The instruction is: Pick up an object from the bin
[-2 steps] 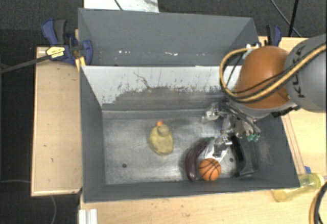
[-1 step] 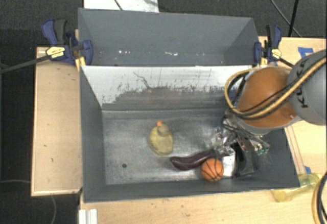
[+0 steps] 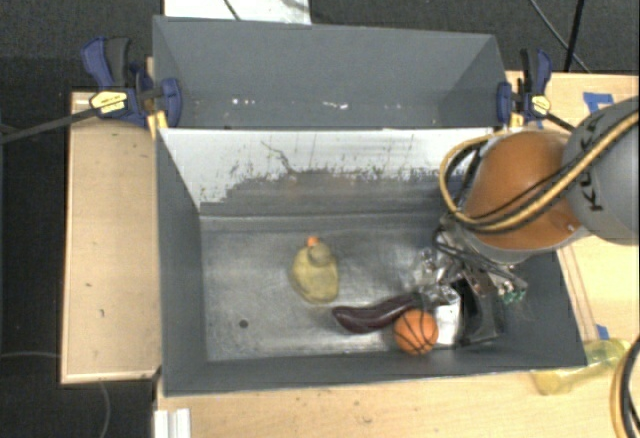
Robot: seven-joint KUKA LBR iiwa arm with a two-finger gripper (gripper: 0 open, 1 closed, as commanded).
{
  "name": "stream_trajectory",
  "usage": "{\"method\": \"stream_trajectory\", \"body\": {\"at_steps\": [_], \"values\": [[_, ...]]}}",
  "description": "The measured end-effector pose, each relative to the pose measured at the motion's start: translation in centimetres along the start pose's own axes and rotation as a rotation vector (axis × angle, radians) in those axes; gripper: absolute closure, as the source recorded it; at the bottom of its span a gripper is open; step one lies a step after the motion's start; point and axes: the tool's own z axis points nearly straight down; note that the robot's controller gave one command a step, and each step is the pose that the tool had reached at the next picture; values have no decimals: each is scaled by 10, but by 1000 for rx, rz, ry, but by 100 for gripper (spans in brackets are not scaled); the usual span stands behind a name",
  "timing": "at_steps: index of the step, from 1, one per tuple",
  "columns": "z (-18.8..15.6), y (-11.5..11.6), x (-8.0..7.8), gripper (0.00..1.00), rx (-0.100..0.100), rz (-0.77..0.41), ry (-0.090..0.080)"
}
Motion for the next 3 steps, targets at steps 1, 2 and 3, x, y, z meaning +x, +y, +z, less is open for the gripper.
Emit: {"method": "stream_trajectory", "body": {"at_steps": [1,2,3], "values": [[-34,3,2,100,-1,-3,5],[-79,-7,5,100,-2,-38,5],[-115,-5,4,0,-1,9,3]]}}
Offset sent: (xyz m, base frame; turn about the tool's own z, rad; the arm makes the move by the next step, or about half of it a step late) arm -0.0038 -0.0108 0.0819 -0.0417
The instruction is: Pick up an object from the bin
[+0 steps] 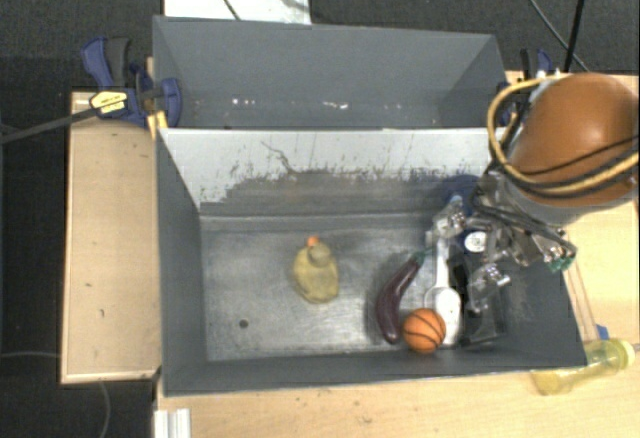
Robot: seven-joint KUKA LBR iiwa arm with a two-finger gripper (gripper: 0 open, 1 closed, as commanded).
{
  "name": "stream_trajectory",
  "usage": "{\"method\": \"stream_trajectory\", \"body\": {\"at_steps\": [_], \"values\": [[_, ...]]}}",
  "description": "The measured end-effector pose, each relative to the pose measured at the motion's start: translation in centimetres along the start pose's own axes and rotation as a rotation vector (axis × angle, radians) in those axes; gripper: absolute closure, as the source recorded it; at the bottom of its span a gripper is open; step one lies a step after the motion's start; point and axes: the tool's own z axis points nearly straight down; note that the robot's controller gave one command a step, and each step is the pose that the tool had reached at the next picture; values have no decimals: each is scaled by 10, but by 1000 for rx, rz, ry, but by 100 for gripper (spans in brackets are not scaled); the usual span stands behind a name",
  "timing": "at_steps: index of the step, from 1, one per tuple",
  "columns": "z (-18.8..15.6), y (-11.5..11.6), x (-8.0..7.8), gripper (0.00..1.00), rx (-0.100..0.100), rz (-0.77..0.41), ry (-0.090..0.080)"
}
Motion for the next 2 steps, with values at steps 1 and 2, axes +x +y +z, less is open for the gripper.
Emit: {"method": "stream_trajectory", "body": {"at_steps": [1,2], "values": [[0,0,0,0,0,1,0],[27,-1,6,0,4,-165,-7]]}}
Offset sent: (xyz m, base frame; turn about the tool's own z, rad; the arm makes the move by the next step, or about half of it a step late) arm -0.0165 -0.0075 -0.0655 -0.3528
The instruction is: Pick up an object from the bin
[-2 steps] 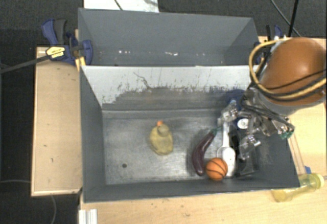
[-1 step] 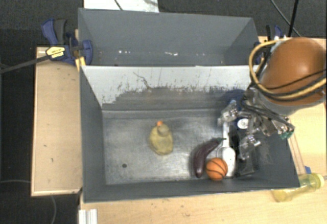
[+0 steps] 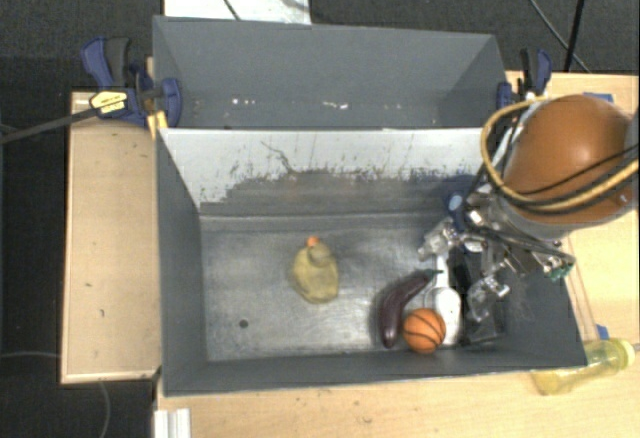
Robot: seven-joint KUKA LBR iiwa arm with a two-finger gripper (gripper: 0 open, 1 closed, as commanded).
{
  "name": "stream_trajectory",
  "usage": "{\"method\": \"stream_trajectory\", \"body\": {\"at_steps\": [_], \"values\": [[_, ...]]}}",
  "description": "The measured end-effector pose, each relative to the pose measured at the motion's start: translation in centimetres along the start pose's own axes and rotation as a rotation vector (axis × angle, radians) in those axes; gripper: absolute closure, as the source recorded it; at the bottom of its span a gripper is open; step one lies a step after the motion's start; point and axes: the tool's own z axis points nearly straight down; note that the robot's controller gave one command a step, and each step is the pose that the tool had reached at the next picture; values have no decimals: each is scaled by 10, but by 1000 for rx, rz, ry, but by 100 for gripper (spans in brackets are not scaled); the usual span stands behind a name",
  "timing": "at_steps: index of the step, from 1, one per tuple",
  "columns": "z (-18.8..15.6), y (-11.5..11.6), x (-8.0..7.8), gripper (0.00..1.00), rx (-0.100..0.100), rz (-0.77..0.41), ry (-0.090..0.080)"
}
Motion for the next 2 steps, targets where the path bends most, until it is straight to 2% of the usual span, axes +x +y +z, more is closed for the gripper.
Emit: {"method": "stream_trajectory", "body": {"at_steps": [1,2], "values": [[103,11,-16,100,-1,-31,-2],[103,11,-16,100,-1,-31,-2]]}}
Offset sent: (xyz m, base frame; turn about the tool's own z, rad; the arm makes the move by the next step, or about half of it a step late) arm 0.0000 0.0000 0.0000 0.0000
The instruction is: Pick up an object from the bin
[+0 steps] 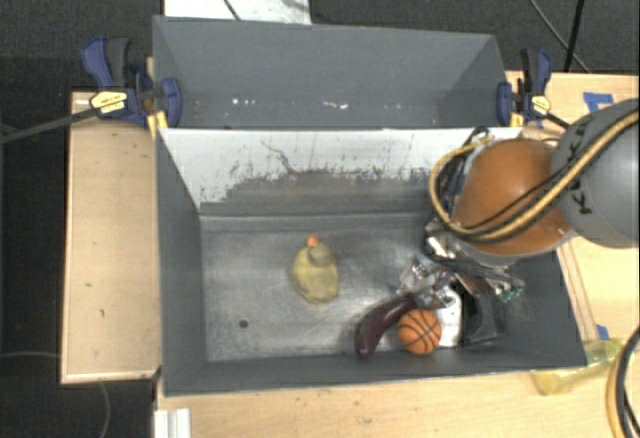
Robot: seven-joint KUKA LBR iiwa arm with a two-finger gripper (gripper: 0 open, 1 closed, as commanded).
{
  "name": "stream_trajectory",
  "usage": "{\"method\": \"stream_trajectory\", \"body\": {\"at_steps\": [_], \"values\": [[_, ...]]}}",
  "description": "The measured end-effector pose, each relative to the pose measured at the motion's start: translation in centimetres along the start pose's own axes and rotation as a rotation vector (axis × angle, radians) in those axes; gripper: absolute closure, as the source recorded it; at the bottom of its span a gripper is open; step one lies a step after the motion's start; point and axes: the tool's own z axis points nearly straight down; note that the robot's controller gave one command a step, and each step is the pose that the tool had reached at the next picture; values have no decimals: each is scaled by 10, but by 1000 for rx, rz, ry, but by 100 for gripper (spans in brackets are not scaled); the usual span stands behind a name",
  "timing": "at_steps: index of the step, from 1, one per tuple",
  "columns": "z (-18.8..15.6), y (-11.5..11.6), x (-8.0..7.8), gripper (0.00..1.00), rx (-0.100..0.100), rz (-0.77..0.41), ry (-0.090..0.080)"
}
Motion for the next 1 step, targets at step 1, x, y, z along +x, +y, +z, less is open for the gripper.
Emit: {"method": "stream_trajectory", "body": {"at_steps": [1], "values": [[-130,-10,-11,100,-3,16,7]]}}
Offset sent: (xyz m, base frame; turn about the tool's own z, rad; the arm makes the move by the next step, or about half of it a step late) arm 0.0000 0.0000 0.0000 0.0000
